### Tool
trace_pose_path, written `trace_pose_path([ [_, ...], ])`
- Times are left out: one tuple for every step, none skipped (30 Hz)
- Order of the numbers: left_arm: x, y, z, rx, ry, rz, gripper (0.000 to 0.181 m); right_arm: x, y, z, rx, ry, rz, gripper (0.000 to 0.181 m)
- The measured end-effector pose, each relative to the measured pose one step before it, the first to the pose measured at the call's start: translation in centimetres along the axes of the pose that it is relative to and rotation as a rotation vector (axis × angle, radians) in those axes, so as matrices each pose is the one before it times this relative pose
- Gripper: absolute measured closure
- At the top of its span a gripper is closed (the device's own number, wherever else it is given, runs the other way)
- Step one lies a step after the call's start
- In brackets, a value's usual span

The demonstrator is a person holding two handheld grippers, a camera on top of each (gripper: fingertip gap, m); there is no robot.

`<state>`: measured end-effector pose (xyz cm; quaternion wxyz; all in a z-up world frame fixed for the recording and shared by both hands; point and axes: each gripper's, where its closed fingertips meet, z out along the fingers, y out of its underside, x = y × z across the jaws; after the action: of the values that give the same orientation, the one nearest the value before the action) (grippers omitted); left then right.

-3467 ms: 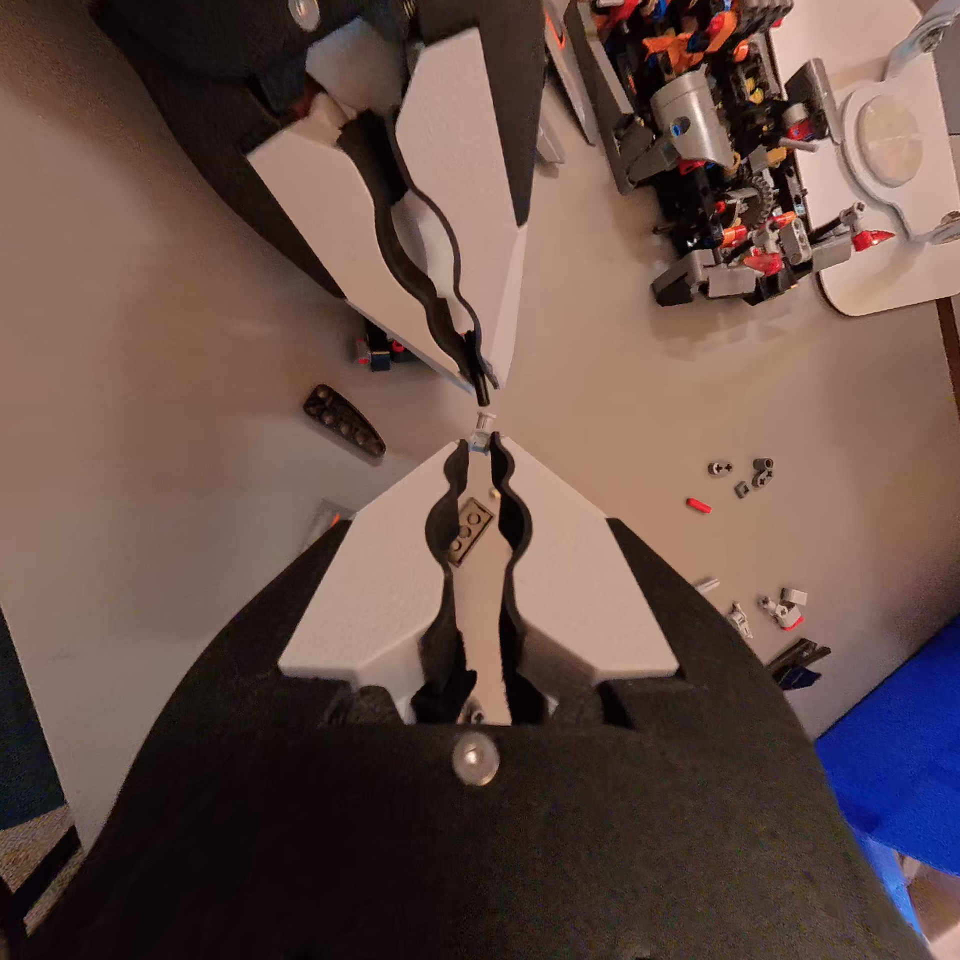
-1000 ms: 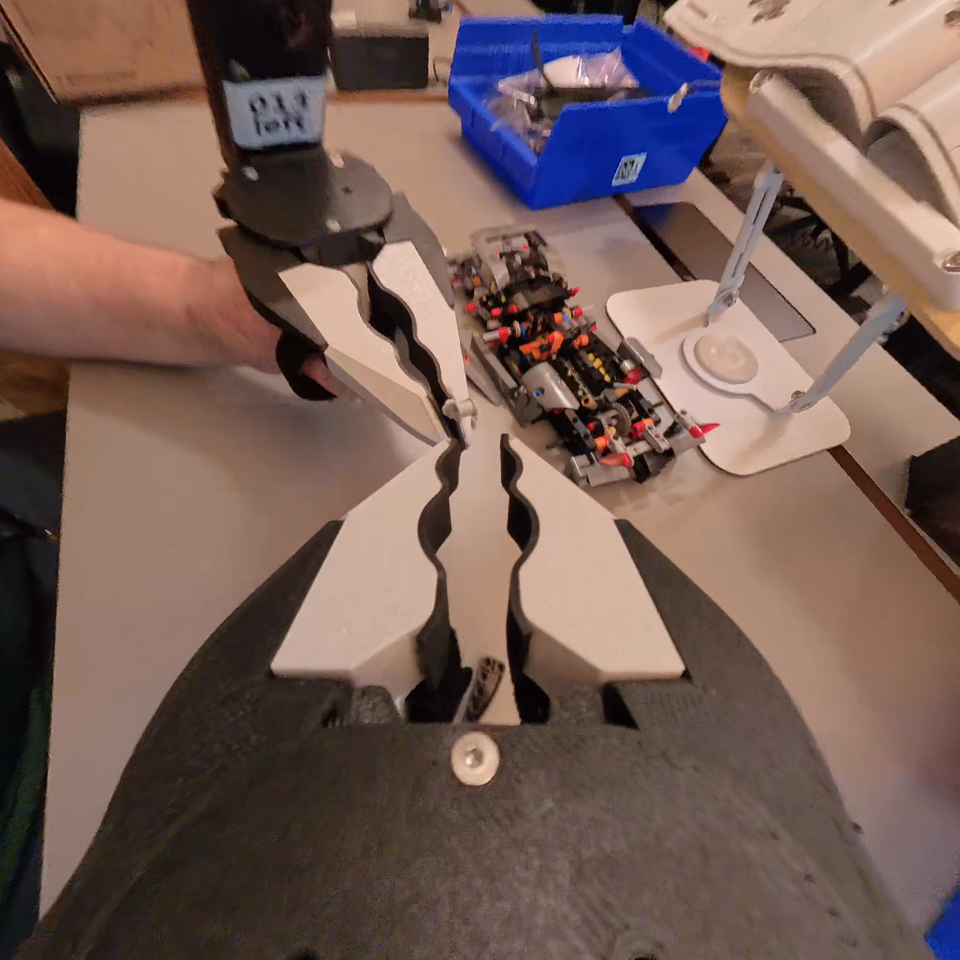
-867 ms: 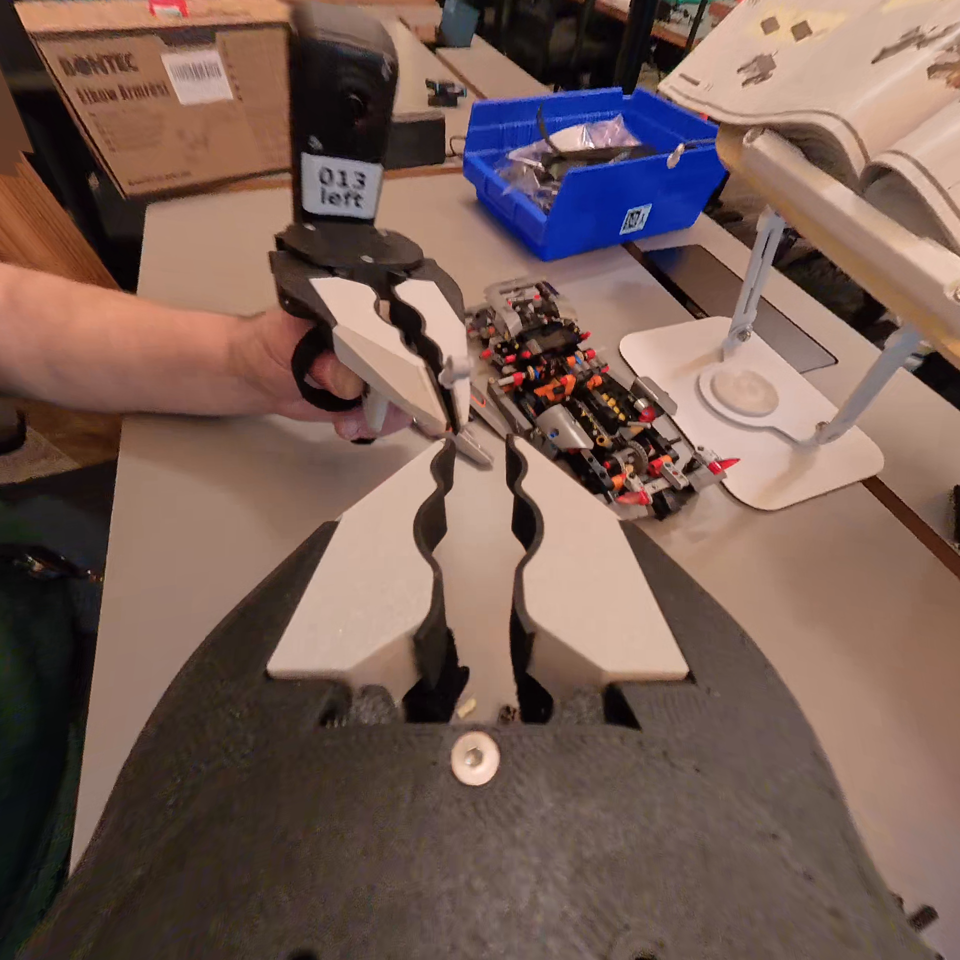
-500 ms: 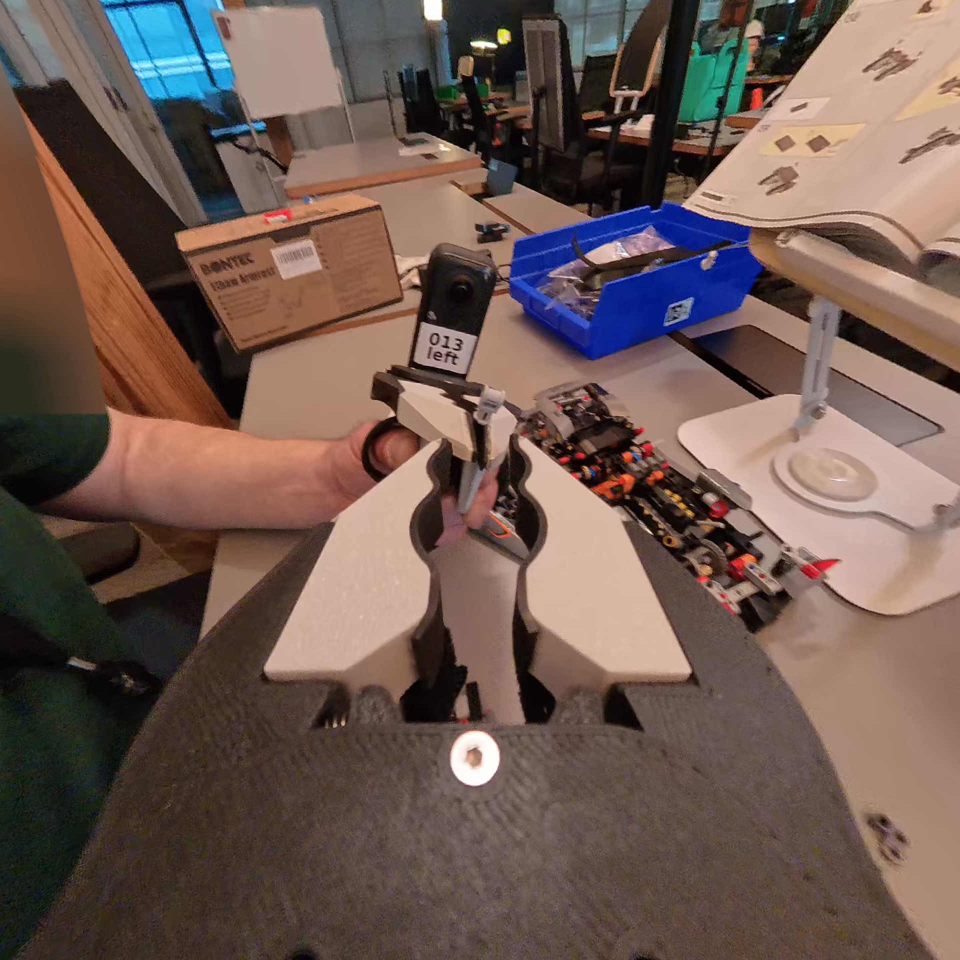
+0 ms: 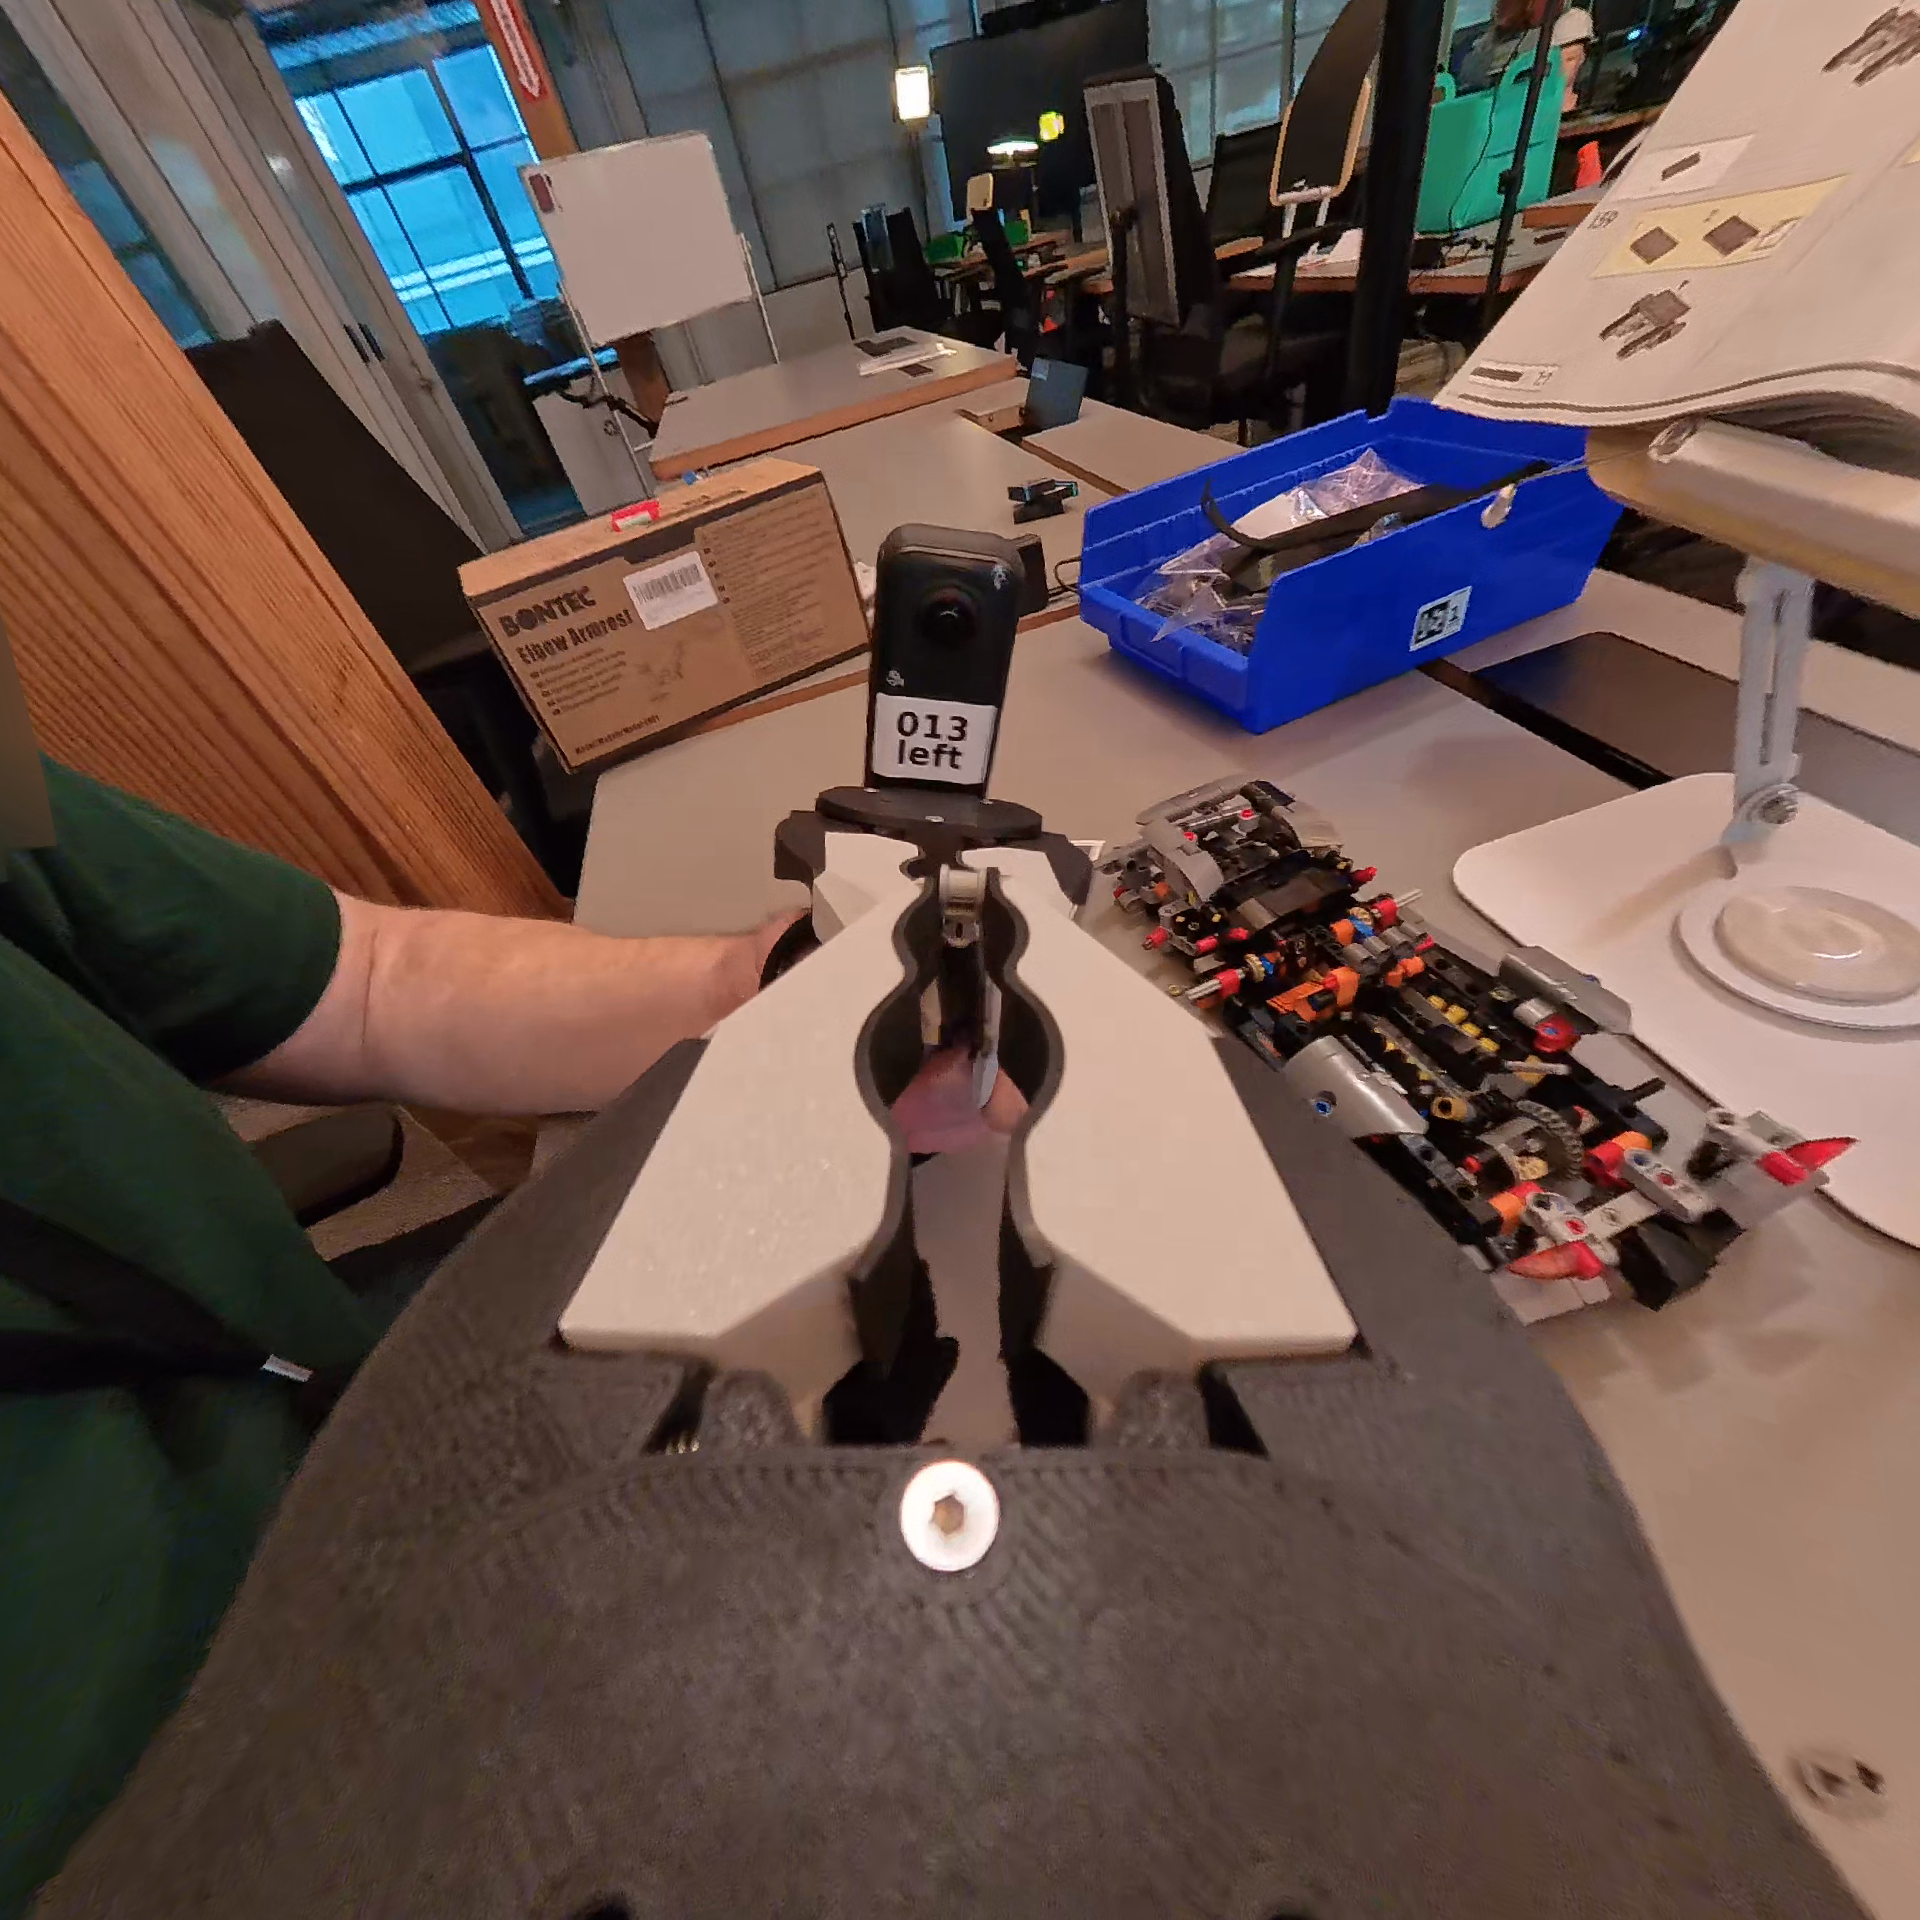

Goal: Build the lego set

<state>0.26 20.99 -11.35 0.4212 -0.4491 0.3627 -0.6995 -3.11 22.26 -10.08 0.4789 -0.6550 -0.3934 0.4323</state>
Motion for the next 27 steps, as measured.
trace_pose_path([
  [-0.224, 0.036, -0.001, -0.0119, -0.0240, 0.0192, 0.175, 0.058, -0.129, -0.134, -0.0057, 0.0212, -0.0259, 0.175],
  [-0.176, 0.016, -0.025, -0.0100, -0.0196, 0.0164, 0.173, 0.040, -0.092, -0.137, -0.0113, 0.0184, -0.0248, 0.176],
  [-0.215, 0.026, -0.027, -0.0099, -0.0230, 0.0218, 0.170, 0.094, -0.153, -0.153, -0.0084, 0.0199, -0.0215, 0.176],
  [-0.224, -0.049, -0.062, -0.0053, -0.0262, 0.0279, 0.165, 0.158, -0.203, -0.197, -0.0044, 0.0238, -0.0213, 0.176],
  [-0.089, -0.171, -0.131, 0.0042, -0.0230, 0.0401, 0.162, 0.188, -0.056, -0.174, -0.0147, 0.0256, -0.0261, 0.175],
  [0.043, -0.180, -0.128, 0.0021, -0.0097, 0.0283, 0.160, 0.235, 0.161, -0.130, -0.0285, 0.0286, -0.0339, 0.176],
  [0.058, -0.137, -0.081, -0.0035, 0.0007, 0.0068, 0.160, 0.271, 0.236, -0.079, -0.0318, 0.0320, -0.0366, 0.176],
  [0.051, -0.116, -0.046, -0.0019, 0.0022, 0.0006, 0.159, 0.251, 0.221, -0.049, -0.0268, 0.0293, -0.0323, 0.176],
  [-0.139, -0.165, -0.066, 0.0046, -0.0108, -0.0010, 0.159, 0.212, 0.266, 0.007, -0.0266, 0.0264, -0.0302, 0.175],
  [-0.188, -0.140, -0.082, 0.0049, -0.0138, 0.0018, 0.159, 0.227, 0.355, 0.075, -0.0317, 0.0293, -0.0341, 0.176],
  [-0.106, -0.074, -0.090, 0.0012, -0.0070, 0.0030, 0.158, 0.255, 0.415, 0.122, -0.0335, 0.0321, -0.0373, 0.176],
  [-0.102, -0.030, -0.075, -0.0001, -0.0064, 0.0026, 0.157, 0.143, 0.419, 0.172, -0.0331, 0.0279, -0.0396, 0.176],
  [-0.119, -0.070, -0.072, 0.0017, -0.0059, -0.0022, 0.156, 0.078, 0.384, 0.204, -0.0323, 0.0261, -0.0424, 0.176],
  [-0.111, -0.062, -0.048, 0.0003, -0.0045, -0.0062, 0.156, -0.001, 0.332, 0.207, -0.0302, 0.0241, -0.0438, 0.176],
  [-0.193, -0.009, -0.033, -0.0037, -0.0111, -0.0042, 0.154, -0.158, 0.151, 0.194, -0.0205, 0.0159, -0.0422, 0.176],
  [-0.248, 0.015, -0.048, -0.0033, -0.0164, 0.0008, 0.154, -0.206, -0.010, 0.175, -0.0112, 0.0121, -0.0369, 0.176],
  [-0.171, 0.067, -0.016, -0.0054, -0.0121, 0.0037, 0.154, 0.023, -0.006, 0.144, -0.0122, 0.0244, -0.0312, 0.176],
  [-0.187, 0.167, 0.023, -0.0130, -0.0136, 0.0040, 0.154, 0.092, 0.061, 0.124, -0.0157, 0.0262, -0.0312, 0.176],
  [-0.098, 0.179, 0.052, -0.0123, -0.0108, 0.0082, 0.154, 0.018, 0.018, 0.105, -0.0116, 0.0192, -0.0327, 0.176],
  [-0.003, 0.037, 0.045, -0.0036, -0.0065, 0.0079, 0.154, 0.106, -0.038, 0.077, -0.0067, 0.0251, -0.0334, 0.175],
  [0.044, -0.043, 0.002, 0.0015, -0.0029, 0.0017, 0.155, 0.124, 0.004, 0.081, -0.0086, 0.0272, -0.0370, 0.175],
  [-0.005, -0.026, 0.017, -0.0017, -0.0050, 0.0016, 0.154, 0.089, 0.073, 0.099, -0.0143, 0.0248, -0.0392, 0.176],
  [-0.055, 0.027, -0.021, -0.0048, -0.0092, 0.0084, 0.155, 0.090, 0.064, 0.070, -0.0126, 0.0242, -0.0378, 0.176],
  [0.003, -0.068, -0.043, 0.0006, -0.0055, 0.0101, 0.155, 0.046, 0.015, 0.035, -0.0070, 0.0169, -0.0307, 0.176],
  [-0.010, -0.099, -0.030, 0.0030, -0.0029, -0.0007, 0.155, -0.041, -0.007, 0.032, -0.0023, 0.0032, -0.0171, 0.176],
  [0.021, -0.056, 0.009, 0.0008, 0.0025, -0.0070, 0.156, -0.053, -0.023, 0.044, -0.0004, 0.0000, -0.0061, 0.175],
  [-0.021, 0.062, 0.028, -0.0056, -0.0010, -0.0047, 0.155, -0.014, 0.059, 0.065, -0.0052, 0.0043, -0.0087, 0.175],
])
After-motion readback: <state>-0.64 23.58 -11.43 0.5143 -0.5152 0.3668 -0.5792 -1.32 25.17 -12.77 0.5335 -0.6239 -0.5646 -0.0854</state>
